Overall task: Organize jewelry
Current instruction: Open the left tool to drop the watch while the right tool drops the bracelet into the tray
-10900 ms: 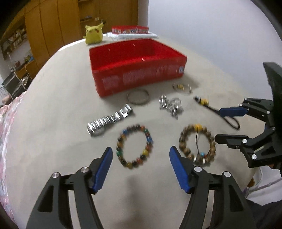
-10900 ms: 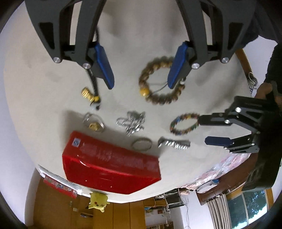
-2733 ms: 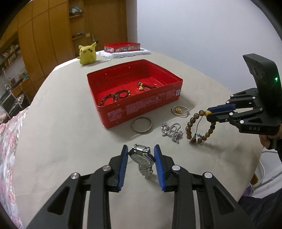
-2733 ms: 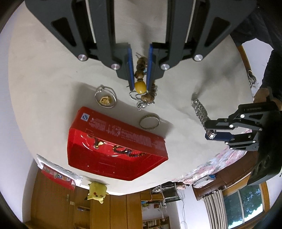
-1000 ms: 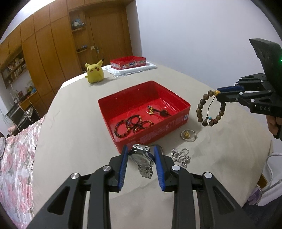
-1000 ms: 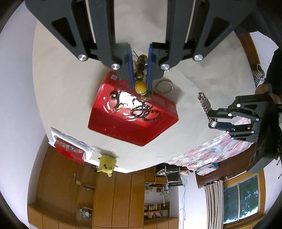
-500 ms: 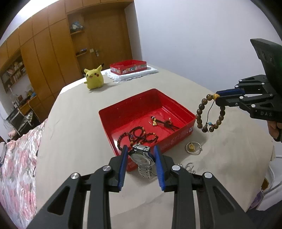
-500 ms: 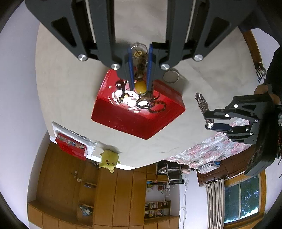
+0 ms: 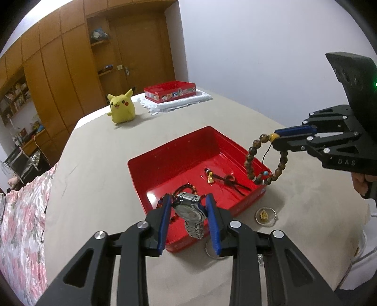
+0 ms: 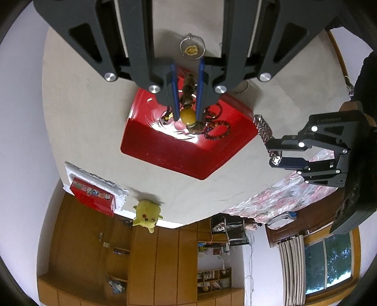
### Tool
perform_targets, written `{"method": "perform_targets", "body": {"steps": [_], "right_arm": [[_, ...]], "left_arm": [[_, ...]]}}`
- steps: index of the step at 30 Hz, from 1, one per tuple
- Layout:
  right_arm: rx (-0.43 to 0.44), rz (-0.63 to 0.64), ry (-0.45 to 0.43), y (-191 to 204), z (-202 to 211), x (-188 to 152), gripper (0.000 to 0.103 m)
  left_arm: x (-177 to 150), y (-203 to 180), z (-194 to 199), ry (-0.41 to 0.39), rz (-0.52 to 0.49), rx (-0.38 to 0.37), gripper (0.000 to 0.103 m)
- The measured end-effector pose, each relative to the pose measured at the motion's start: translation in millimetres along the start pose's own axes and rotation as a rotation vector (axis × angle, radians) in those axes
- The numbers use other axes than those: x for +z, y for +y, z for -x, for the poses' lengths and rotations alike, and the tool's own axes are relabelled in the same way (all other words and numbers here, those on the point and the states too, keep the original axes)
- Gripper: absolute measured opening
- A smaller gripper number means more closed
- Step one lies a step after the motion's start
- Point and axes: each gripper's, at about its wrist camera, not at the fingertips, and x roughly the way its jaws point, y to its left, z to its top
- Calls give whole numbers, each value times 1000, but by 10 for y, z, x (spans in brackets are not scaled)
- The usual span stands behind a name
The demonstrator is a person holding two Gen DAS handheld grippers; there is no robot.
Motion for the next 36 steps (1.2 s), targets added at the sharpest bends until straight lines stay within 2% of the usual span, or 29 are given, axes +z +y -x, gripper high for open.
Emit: {"method": "perform_targets", "body": {"steps": [15,36], "right_arm": [[15,-57,89,-292,-666,17,11],[26,-55,229,-375,-1434,-157,12]], "left_arm": [[195,202,-702,62,32,-15,30],[-95,233,-1485,182,61,-42,30]]}}
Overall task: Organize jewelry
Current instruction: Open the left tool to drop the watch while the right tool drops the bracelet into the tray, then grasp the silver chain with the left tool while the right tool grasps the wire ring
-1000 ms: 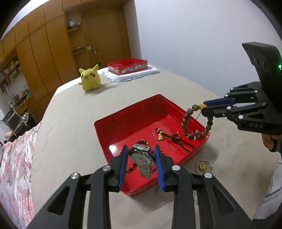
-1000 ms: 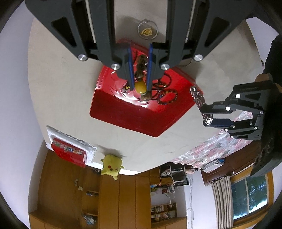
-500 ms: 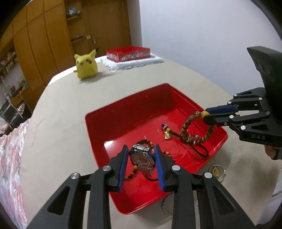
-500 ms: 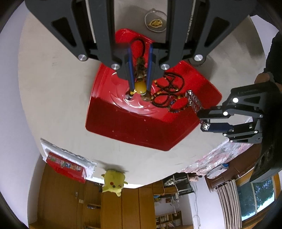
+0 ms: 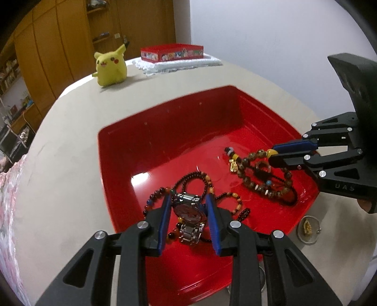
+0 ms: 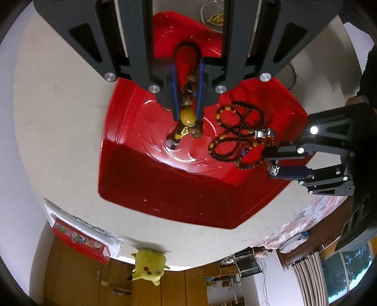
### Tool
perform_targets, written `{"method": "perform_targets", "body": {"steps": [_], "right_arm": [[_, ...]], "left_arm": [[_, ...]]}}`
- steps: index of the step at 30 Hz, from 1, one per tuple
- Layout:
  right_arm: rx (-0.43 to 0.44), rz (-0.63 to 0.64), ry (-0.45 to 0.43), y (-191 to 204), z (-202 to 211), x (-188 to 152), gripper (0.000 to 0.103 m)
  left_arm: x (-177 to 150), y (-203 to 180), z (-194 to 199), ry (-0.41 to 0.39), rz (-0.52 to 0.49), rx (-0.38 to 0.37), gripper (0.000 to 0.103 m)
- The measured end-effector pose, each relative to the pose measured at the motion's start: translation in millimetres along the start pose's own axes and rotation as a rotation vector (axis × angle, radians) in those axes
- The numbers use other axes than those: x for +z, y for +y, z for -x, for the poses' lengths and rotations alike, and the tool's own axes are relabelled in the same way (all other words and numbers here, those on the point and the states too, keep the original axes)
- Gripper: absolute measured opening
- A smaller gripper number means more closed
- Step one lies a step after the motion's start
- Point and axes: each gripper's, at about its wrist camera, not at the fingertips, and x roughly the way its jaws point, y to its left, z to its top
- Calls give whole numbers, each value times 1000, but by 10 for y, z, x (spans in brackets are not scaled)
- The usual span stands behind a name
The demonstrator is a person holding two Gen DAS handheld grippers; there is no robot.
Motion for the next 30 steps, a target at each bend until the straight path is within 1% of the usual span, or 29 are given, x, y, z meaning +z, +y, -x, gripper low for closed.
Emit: {"method": "perform_targets", "body": {"steps": [5,7,8,9,10,11,15,17,20,25,27,30], "right_arm": [[-14,6,31,-34,-118,-19,13],[-21,7,31,-39,-113,-32,17],[-18,2,31,-42,-106,-41,20],[-23,3,29,-42,-93,-48,21],[-25,3,29,-40,-77,-54,23],[-25,1,27,-40,-63,-54,23],[-27,-4,-3,-14,121,-103,24],[-24,-12,-24,-2,244,-146,26],[-17,-27,-60,37,461,-277,27],[-13,-42,-98,173,771,-628,30],[-12,-48,-102,228,829,-790,30],[-18,-48,-91,310,822,-1020,30]], "left_arm": [[-68,36,-97,21,14,-11,30],[-89,54,-83,18,21,-11,31],[-92,60,-70,16,23,-8,36],[-90,70,-53,12,25,-4,40],[-94,70,-13,4,25,0,46],[-100,65,29,-3,22,3,48],[-155,1,259,-26,5,14,48],[-186,-39,383,-42,0,18,52],[-289,-139,598,-67,-11,12,56],[-531,-413,877,-93,-41,-18,59],[-636,-547,914,-88,-49,-49,62],[-769,-766,887,-72,-70,-69,62]]}}
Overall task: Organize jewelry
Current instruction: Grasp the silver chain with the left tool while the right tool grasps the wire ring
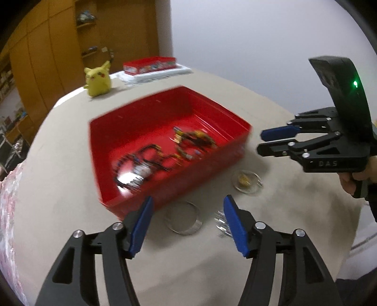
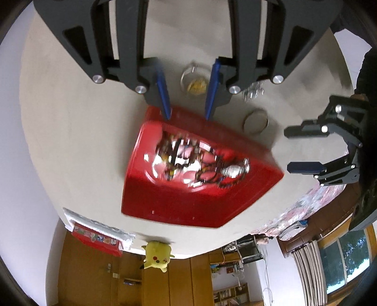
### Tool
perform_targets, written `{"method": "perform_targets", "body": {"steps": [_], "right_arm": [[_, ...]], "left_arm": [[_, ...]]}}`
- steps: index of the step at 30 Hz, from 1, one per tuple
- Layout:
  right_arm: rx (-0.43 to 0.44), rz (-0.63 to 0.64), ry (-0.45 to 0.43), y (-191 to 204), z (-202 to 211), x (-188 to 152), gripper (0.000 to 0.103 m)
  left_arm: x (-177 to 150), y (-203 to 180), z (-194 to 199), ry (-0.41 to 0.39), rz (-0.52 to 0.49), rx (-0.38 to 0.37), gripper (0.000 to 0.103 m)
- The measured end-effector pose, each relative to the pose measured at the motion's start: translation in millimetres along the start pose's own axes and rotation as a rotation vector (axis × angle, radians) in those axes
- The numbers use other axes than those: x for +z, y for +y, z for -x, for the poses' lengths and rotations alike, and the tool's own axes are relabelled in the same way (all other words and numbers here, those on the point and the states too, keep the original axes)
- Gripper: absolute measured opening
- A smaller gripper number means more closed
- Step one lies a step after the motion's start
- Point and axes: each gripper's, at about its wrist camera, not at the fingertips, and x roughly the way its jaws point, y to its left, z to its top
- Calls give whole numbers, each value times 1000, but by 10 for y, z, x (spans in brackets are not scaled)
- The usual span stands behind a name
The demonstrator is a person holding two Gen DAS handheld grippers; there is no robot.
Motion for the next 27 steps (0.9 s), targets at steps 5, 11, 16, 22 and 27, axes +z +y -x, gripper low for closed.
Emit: {"method": "perform_targets", "body": {"steps": [5,11,16,22,27], "right_arm": [[-7,-15,15,18,-69,-250,29],[5,-57,28,-27,-180,-479,29],[27,-62,44,-31,-258,-538,29],[22,-25,37,88,-328,-496,55],[30,-25,40,116,-447,-453,56]], "left_arm": [[-178,-306,-174,40,-6,-40,62],[-314,-451,-414,96,-3,-72,62],[-355,-499,-601,128,-18,-61,64],[-309,-484,-657,125,-23,-45,72],[-312,-481,-636,123,-22,-44,59]]}}
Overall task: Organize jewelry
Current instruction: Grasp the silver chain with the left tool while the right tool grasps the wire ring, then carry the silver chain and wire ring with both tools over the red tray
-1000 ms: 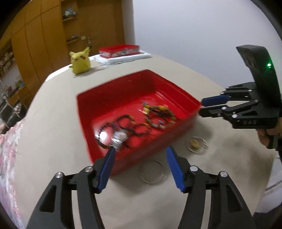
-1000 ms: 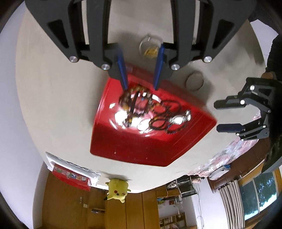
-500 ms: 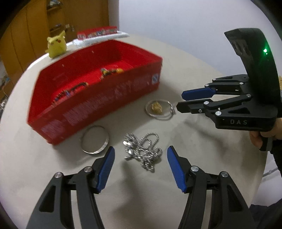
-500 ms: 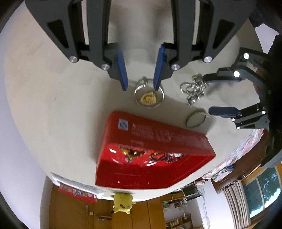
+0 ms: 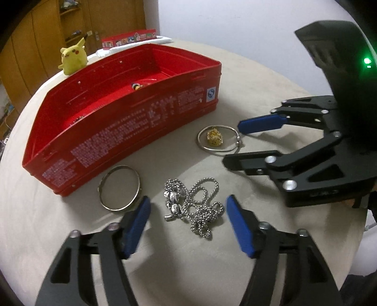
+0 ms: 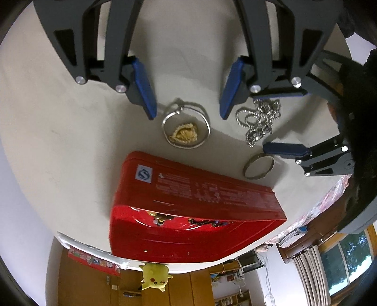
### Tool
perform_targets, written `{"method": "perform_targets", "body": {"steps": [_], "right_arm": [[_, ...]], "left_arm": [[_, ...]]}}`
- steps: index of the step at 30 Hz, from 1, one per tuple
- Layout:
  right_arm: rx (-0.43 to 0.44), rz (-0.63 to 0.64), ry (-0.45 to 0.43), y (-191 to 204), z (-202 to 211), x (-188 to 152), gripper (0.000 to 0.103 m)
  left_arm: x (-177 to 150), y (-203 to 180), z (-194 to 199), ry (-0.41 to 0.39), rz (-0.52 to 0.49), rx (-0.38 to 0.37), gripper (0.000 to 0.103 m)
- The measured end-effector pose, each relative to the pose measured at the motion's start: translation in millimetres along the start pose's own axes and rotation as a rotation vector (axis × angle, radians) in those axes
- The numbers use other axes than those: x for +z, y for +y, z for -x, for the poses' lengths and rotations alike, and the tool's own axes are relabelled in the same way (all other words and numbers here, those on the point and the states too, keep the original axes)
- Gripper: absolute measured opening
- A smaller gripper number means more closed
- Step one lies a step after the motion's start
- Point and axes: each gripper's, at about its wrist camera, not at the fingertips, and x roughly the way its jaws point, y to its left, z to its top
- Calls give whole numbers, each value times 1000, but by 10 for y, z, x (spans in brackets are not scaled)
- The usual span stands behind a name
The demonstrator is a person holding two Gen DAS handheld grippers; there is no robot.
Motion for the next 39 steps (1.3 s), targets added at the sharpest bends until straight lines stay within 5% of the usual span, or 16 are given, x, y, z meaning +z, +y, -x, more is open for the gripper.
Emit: {"method": "perform_targets", "body": {"steps": [3,5,8,39], "right_arm": [[-5,3,-3,5,-35,20,54],[-17,3,-8,-3,-48,26,43],[-8,-8,-10,-30,-29,29,43],[18,-7,-93,189,699,-147,43]], "left_arm": [[-13,7,26,2,1,-8,37],[-14,36,42,2,10,-11,21],[-19,71,67,-4,24,-14,13],[-202,102,695,-96,54,8,13]]}}
